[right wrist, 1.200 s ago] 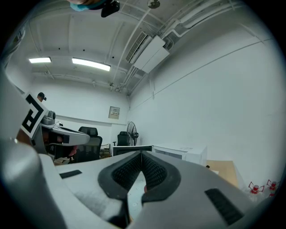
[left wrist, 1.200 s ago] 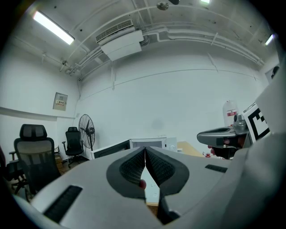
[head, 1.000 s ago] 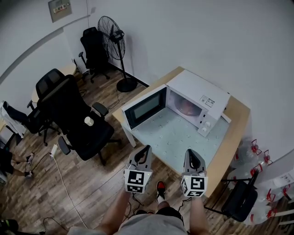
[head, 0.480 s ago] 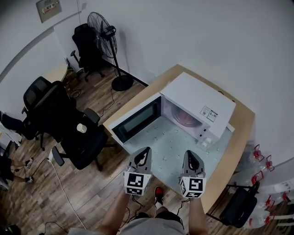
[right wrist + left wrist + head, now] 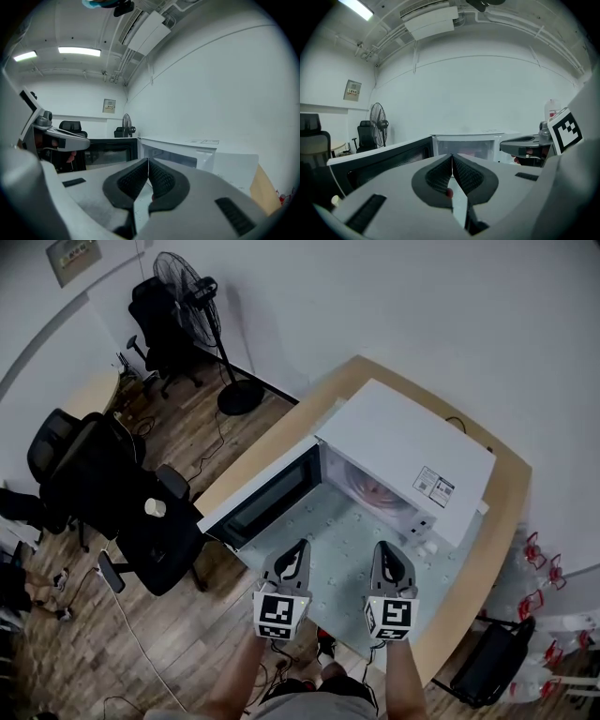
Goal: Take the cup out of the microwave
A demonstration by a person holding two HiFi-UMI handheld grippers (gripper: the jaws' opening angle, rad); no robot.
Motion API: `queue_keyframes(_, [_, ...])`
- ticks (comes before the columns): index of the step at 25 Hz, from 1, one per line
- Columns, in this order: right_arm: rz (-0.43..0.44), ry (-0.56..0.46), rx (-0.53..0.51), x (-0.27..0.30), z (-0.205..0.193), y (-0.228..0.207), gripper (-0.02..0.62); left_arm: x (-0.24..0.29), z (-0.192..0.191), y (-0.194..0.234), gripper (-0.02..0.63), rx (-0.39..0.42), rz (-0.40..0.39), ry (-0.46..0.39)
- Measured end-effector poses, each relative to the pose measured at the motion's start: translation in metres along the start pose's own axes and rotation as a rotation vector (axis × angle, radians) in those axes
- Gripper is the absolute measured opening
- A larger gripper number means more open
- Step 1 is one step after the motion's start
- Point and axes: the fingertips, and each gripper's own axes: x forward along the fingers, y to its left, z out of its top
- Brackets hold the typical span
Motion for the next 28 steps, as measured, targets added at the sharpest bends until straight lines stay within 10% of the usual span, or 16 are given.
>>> queue_keyframes(23, [-0.066, 0.066, 0.038, 0.119, -0.060, -0.040, 0.023, 0.107, -0.052, 0.021, 0.025, -0.014, -0.014, 0.100])
queue_keyframes(28, [-0.077, 0.046, 0.074, 0.134, -0.061, -0.047, 0.177, 0.115, -0.058, 0.025, 0.025, -0.019, -0.010, 0.117])
